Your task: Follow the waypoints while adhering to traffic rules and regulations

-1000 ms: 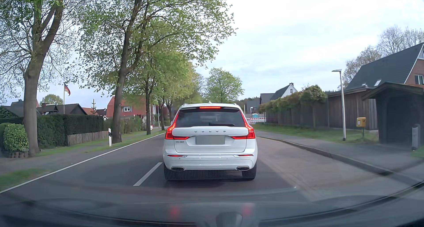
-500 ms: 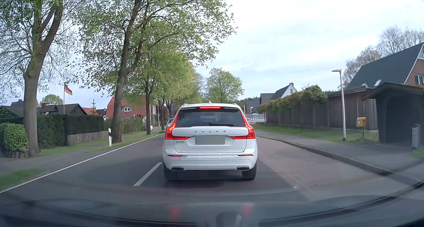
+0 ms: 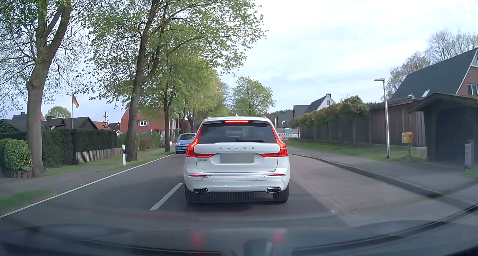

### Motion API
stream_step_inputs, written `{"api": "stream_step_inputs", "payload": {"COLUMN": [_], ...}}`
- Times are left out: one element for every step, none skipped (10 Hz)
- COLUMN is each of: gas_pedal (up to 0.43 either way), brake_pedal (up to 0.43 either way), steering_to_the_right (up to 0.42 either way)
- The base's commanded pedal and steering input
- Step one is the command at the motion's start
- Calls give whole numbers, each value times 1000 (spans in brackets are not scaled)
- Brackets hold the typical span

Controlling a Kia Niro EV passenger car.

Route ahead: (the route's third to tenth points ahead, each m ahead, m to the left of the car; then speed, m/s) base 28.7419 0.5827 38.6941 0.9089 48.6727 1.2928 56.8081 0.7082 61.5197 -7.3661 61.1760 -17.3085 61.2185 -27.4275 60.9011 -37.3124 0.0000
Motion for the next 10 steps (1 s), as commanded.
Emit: {"api": "stream_step_inputs", "payload": {"gas_pedal": [0,0,0,0,0,0,0,0,0,0], "brake_pedal": [238,232,232,232,232,232,232,232,238,232], "steering_to_the_right": [-1,-1,-1,-1,-1,-1,-1,-1,-1,-1]}}
